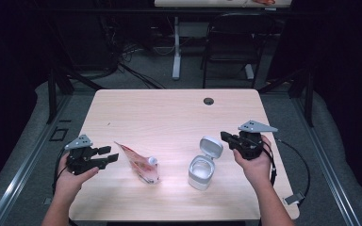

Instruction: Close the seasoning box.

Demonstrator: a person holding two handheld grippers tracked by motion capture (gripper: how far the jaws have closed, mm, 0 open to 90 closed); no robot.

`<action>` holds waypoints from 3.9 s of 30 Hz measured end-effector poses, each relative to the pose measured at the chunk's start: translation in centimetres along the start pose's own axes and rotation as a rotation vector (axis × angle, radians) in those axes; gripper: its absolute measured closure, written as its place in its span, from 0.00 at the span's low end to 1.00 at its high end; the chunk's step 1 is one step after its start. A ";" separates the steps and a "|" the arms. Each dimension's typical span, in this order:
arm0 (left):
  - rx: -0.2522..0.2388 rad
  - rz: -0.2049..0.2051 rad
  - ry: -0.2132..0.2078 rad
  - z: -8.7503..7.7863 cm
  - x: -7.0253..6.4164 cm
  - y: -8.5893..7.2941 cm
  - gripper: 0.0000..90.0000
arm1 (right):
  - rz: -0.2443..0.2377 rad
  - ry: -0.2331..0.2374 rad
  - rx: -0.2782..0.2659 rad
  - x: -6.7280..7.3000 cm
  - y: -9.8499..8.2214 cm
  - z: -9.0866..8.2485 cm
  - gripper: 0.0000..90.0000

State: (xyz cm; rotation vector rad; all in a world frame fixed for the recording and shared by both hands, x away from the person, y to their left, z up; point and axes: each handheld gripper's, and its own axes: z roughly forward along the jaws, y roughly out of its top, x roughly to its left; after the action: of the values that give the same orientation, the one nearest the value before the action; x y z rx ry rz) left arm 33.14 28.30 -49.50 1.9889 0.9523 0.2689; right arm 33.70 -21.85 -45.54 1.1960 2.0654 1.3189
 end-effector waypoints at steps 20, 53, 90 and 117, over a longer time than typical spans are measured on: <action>0.000 0.000 0.001 0.0 0.0 0.0 0.54 | -0.012 0.056 0.003 1.3 -0.4 0.0 1.00; -0.006 -0.006 0.006 -0.1 0.1 -0.1 0.54 | -0.050 0.144 0.033 4.3 -3.5 -0.2 1.00; -0.011 -0.023 0.019 -0.3 0.5 -0.5 0.54 | 0.021 0.005 0.039 0.7 -7.4 -2.5 0.85; -0.013 -0.059 0.034 0.2 0.9 -1.1 0.54 | 0.067 -0.062 0.074 -1.2 -10.1 -1.6 0.63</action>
State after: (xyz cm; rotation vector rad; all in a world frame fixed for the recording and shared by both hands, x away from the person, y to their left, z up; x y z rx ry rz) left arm 33.27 29.12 -50.66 1.9461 1.0271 0.2759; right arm 28.70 -25.52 -53.81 1.3315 2.0630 1.2289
